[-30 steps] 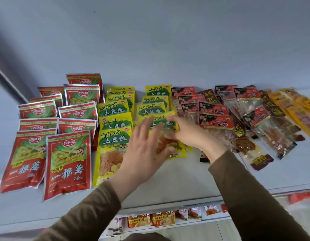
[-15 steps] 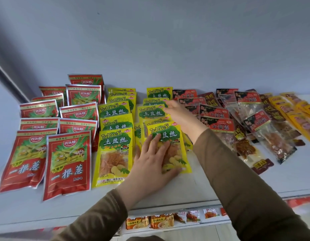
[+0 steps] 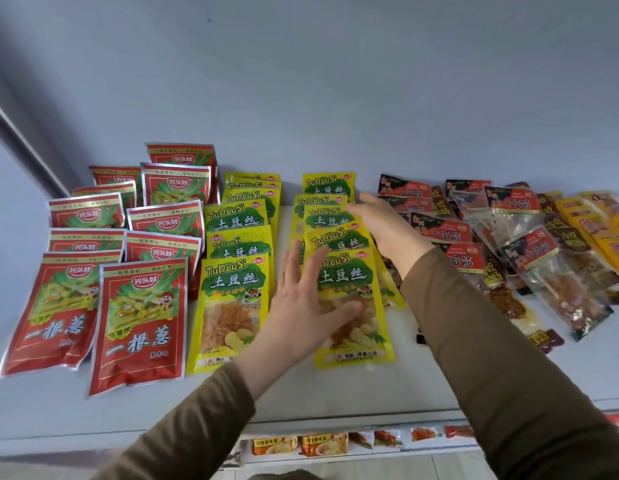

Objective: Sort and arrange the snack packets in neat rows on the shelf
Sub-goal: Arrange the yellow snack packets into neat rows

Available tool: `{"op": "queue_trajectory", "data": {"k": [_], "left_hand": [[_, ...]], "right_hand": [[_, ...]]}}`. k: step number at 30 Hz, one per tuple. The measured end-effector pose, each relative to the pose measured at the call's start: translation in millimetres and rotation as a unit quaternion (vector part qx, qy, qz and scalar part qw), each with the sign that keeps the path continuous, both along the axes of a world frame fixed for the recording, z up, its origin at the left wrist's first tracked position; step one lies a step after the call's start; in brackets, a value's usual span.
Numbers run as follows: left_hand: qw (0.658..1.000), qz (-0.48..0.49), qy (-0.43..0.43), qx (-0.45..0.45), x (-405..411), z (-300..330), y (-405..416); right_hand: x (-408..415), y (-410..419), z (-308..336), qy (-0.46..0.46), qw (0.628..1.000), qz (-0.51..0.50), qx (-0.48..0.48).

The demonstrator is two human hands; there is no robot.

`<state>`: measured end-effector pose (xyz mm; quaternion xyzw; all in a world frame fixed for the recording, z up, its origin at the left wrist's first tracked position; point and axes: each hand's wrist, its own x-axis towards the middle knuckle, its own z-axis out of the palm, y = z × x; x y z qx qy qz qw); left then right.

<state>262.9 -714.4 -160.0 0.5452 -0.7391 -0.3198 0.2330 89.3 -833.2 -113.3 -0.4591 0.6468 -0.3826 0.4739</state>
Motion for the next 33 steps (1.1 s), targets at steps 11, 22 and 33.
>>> {"op": "queue_trajectory", "data": {"k": [11, 22, 33], "left_hand": [[0.954, 0.104, 0.226, 0.166, -10, 20, -56], [0.972, 0.121, 0.174, 0.105, -23, 11, -99], [0.953, -0.130, -0.176, -0.211, -2, 13, 27]], "right_hand": [[-4, 8, -2, -0.041, 0.999, 0.009, -0.021], [16, 7, -18, -0.092, 0.995, -0.023, -0.044], [-8, 24, -23, 0.135, 0.977, 0.063, -0.150]]}}
